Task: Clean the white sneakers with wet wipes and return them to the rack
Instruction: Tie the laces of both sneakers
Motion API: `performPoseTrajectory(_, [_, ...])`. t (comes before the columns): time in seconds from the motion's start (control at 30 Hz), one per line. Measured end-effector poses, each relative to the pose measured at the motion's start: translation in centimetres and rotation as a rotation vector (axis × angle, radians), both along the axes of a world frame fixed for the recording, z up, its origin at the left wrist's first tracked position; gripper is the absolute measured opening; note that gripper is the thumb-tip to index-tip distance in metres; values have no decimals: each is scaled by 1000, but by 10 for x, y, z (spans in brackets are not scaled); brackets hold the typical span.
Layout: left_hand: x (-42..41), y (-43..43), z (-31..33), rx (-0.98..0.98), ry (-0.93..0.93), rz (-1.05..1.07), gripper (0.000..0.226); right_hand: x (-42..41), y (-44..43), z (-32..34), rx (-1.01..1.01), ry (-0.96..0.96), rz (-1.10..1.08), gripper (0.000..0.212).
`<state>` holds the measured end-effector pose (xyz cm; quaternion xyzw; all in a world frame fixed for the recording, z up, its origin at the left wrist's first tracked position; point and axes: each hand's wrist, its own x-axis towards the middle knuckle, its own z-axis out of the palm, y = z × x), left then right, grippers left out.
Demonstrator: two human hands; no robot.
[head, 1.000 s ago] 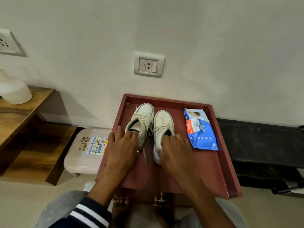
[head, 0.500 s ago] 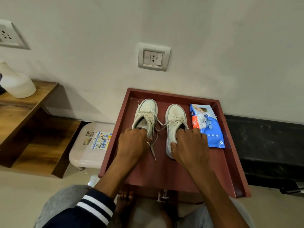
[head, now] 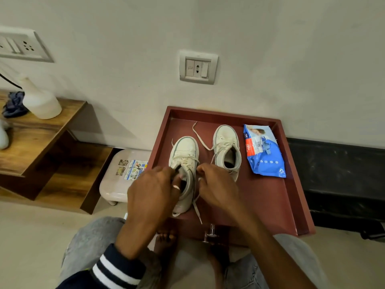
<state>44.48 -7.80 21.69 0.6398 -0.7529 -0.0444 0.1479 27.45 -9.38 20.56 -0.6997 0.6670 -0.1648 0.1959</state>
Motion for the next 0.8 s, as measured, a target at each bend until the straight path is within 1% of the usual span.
performPoseTrajectory(0.07, [1, -14, -4, -25, 171, 88, 37, 1, -4, -1, 52, -27, 0, 23])
performPoseTrajectory(0.13, [-3, -32, -12, 32, 336, 167, 39, 3, -9, -3, 87, -65, 3, 30])
performPoseTrajectory(0.2, [-9, -48, -21, 83, 435, 203, 41, 4, -14, -5, 100, -81, -5, 37])
performPoseTrajectory(0.27, [-15, -61, -26, 119, 436, 196, 43, 4, -18, -6, 101, -94, -11, 38])
performPoseTrajectory(0.37, [-22, -78, -29, 231, 352, 145, 42, 7, -22, -5, 100, -189, -45, 30])
performPoseTrajectory(0.43, [-23, -85, -28, 306, 350, 139, 38, 9, -27, 0, 117, -305, -125, 23])
performPoseTrajectory(0.5, [-19, -89, -25, 376, 383, 158, 28, 9, -35, 6, 161, -459, -199, 17])
performPoseTrajectory(0.57, [-15, -92, -21, 421, 429, 151, 24, 8, -40, 12, 207, -644, -238, 18])
performPoseTrajectory(0.63, [-13, -90, -16, 433, 503, 150, 21, 7, -42, 18, 259, -808, -232, 22])
performPoseTrajectory(0.73, [-9, -90, -15, 392, 607, 176, 14, 4, -38, 34, 311, -1078, -182, 25])
performPoseTrajectory(0.8, [-8, -89, -12, 414, 754, 198, 14, -3, -36, 47, 317, -1250, -184, 24])
